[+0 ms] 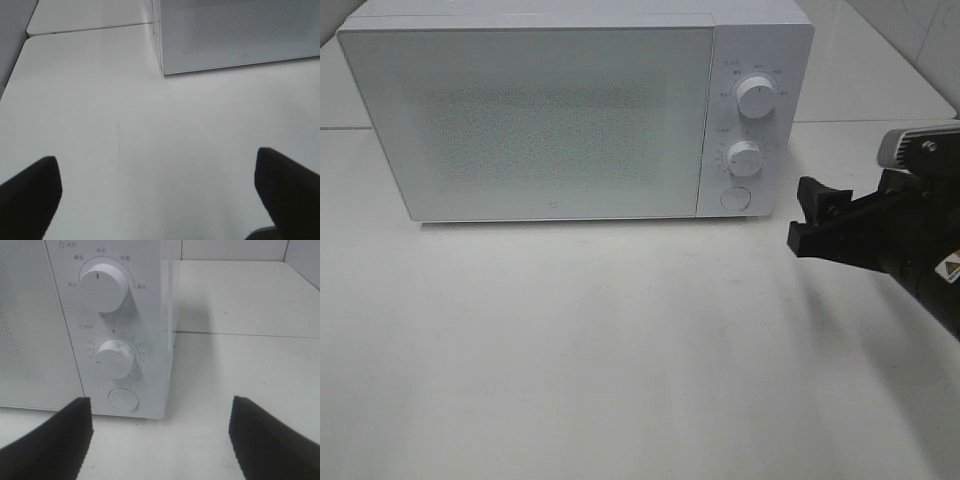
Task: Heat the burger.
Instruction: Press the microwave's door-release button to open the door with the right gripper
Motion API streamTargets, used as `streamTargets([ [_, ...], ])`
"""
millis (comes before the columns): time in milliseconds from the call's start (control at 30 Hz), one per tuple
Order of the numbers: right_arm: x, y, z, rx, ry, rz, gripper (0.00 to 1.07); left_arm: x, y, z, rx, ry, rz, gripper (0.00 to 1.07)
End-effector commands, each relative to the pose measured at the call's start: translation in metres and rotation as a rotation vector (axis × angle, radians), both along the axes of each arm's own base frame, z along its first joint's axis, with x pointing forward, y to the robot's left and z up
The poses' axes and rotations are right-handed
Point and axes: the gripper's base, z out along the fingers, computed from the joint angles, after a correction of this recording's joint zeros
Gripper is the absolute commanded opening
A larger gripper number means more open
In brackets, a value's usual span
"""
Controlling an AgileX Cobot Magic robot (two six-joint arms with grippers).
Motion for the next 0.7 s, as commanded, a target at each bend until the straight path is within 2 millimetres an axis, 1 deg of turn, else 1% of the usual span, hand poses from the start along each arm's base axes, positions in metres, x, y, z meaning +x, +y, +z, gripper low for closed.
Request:
streamTargets([
  [33, 0.0, 0.018, -0.006, -0.016, -0.019, 0.015, 0.76, -0.001, 0.0, -0.001, -0.006, -0.005, 0.002, 0.98],
  [67, 0.001, 0.022, -0.008, -0.016, -0.016, 0.017, 0.76, -0.001, 0.0, -0.001, -0.006, -0.005, 0.002, 0.98],
  [100, 0.001, 0.022, -0.008, -0.016, -0.016, 0.017, 0.76, -0.001, 0.0, -0.001, -0.006, -0.005, 0.002, 0.98],
  [167, 0.004, 0.036, -0.013, -0.009, 0.003, 0.014, 0.76, -0.001, 0.0, -0.001, -0.006, -0.005, 0.002, 0.98],
  [267, 0.006, 0.04, -0.014, -0.006, 0.004, 0.014, 0.76, -0.001, 0.0, -0.001, -0.006, -0.005, 0.002, 0.98],
  [333, 0.011, 0.049, -0.015, 0.006, 0.002, 0.012, 0.76, -0.001, 0.0, -0.001, -0.006, -0.005, 0.002, 0.98],
  [367, 0.011, 0.049, -0.015, 0.006, 0.002, 0.012, 0.76, -0.001, 0.0, -0.001, -0.006, -0.005, 0.002, 0.98],
  [433, 0.016, 0.056, -0.014, 0.023, 0.007, 0.013, 0.76, -0.001, 0.0, -0.001, -0.006, -0.005, 0.002, 0.98],
  [633, 0.018, 0.057, -0.012, 0.033, -0.001, 0.009, 0.74, -0.001, 0.0, -0.001, -0.006, -0.005, 0.002, 0.98],
  [700, 0.018, 0.057, -0.012, 0.068, 0.006, 0.002, 0.72, -0.001, 0.0, -0.001, -0.006, -0.005, 0.002, 0.98],
])
